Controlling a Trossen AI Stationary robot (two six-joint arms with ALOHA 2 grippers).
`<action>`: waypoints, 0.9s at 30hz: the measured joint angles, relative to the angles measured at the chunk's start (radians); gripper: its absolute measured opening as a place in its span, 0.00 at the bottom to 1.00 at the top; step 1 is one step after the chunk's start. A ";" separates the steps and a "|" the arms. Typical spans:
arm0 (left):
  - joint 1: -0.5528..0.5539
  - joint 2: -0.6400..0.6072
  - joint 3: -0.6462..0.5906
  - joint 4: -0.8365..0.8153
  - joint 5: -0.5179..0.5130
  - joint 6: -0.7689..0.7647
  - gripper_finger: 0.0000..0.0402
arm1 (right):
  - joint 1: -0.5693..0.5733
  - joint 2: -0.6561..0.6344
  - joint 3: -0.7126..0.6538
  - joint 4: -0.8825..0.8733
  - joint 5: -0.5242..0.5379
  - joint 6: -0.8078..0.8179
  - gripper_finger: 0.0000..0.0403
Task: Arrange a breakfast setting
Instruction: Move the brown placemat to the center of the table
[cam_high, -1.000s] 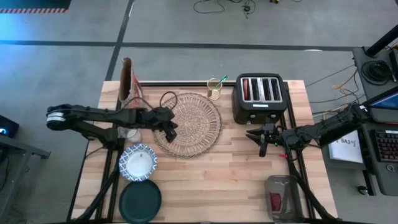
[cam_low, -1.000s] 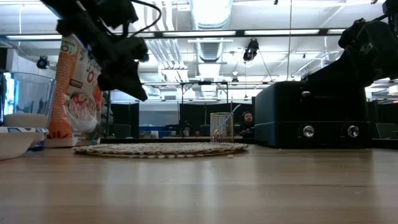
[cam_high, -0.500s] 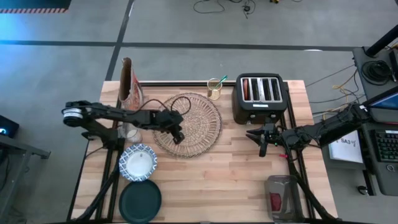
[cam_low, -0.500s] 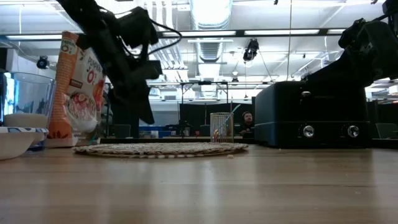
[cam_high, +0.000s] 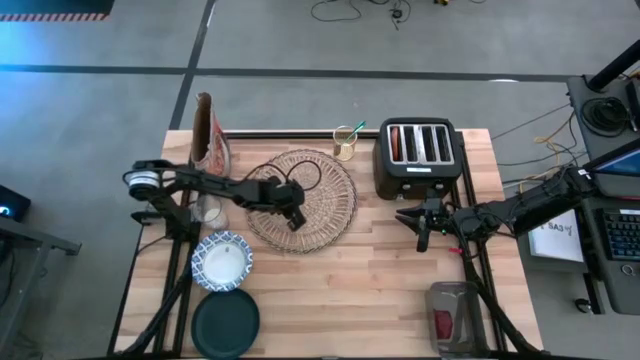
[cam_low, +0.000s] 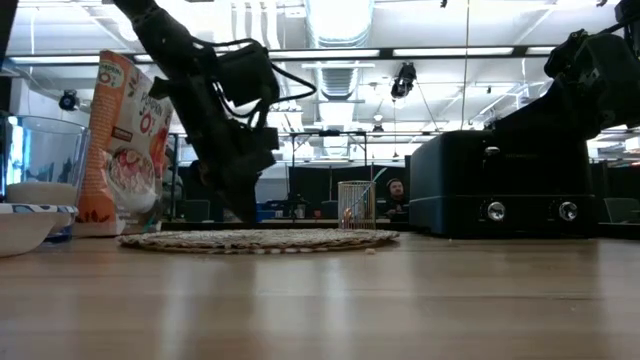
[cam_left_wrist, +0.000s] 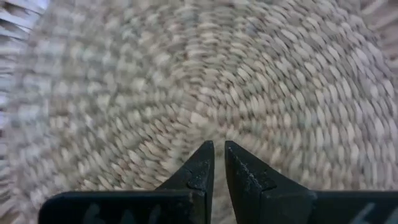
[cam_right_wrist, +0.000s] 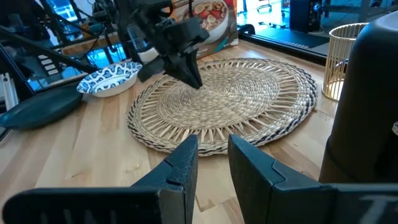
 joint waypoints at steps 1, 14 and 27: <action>0.003 0.000 0.003 0.001 -0.011 0.000 0.05 | 0.000 0.000 0.000 0.000 0.000 0.000 0.20; 0.045 0.055 0.007 0.031 -0.076 -0.036 0.04 | 0.000 0.000 0.000 0.000 0.000 0.000 0.20; -0.029 0.102 0.009 0.150 0.085 -0.117 0.04 | 0.000 0.000 0.000 0.000 0.000 0.000 0.20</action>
